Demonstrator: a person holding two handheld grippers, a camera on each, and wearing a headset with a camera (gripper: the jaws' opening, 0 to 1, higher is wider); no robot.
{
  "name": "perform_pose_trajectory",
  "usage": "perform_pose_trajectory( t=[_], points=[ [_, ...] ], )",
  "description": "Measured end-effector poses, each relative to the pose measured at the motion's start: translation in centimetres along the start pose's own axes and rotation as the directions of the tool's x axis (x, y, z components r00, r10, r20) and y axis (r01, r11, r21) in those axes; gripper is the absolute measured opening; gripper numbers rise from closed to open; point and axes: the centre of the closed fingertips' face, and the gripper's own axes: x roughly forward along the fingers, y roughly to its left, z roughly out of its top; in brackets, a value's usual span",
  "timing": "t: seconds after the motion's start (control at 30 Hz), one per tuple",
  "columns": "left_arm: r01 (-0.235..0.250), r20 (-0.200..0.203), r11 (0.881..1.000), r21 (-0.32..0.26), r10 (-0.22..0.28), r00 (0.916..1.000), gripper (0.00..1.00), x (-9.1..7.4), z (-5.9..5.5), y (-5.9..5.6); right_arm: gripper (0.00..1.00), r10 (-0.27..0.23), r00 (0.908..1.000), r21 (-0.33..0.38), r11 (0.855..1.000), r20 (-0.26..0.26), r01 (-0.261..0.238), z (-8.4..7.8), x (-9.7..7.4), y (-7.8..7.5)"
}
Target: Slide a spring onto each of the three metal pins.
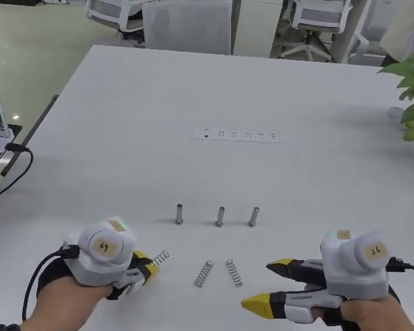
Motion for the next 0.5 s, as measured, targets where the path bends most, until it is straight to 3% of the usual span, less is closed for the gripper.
perform_pose_trajectory(
  t=[0.23,0.5],
  points=[
    [0.027,0.01,0.999,0.026,-0.027,0.9996,0.02,-0.8,0.3,-1.9,0.59,0.051,0.9986,-0.026,0.998,-0.017,-0.051,0.2,1.0,1.1],
    [0.076,0.039,0.995,0.069,-0.079,0.9961,0.02,-1.3,1.4,-4.4,0.55,0.093,0.9956,-0.039,0.995,-0.009,-0.094,0.8,1.6,1.9]
  ],
)
